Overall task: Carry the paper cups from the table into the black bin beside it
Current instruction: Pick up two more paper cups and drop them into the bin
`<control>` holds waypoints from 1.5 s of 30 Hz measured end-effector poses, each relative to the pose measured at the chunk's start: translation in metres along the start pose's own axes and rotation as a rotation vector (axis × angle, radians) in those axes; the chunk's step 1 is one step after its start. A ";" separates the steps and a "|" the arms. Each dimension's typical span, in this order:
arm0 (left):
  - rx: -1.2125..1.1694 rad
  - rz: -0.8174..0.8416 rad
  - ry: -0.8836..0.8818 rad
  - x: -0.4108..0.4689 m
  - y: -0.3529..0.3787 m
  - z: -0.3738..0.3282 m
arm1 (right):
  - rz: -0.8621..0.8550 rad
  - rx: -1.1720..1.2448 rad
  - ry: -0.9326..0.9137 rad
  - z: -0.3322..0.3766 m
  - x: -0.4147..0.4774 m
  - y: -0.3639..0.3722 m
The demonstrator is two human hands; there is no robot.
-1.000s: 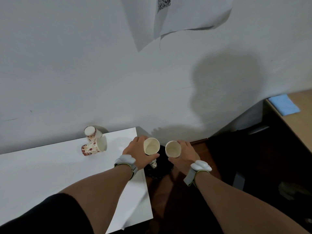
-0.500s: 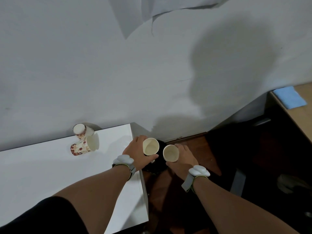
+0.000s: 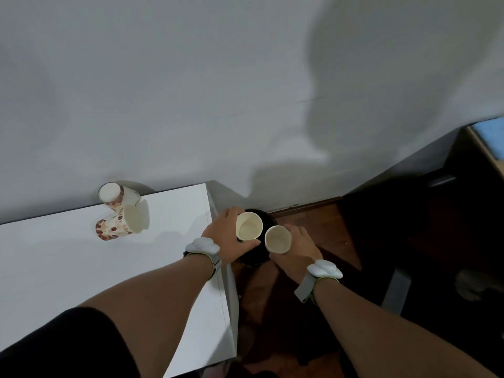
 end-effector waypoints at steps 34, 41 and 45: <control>0.356 -0.269 0.223 0.036 0.016 0.003 | 0.080 0.103 0.131 -0.030 0.069 0.078; 0.337 -0.271 0.209 0.037 0.016 0.003 | 0.143 0.095 0.153 -0.023 0.080 0.080; 0.337 -0.207 0.169 0.037 0.017 0.003 | 0.186 0.055 0.189 -0.026 0.076 0.081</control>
Point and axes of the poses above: each hand's wrist, its own x-axis towards the middle knuckle, its own y-axis out of the palm, z = x × y, the point moved 5 cm from there along x, towards the middle knuckle, and after that the axes turned 1 degree about x, right-handed, at the moved point
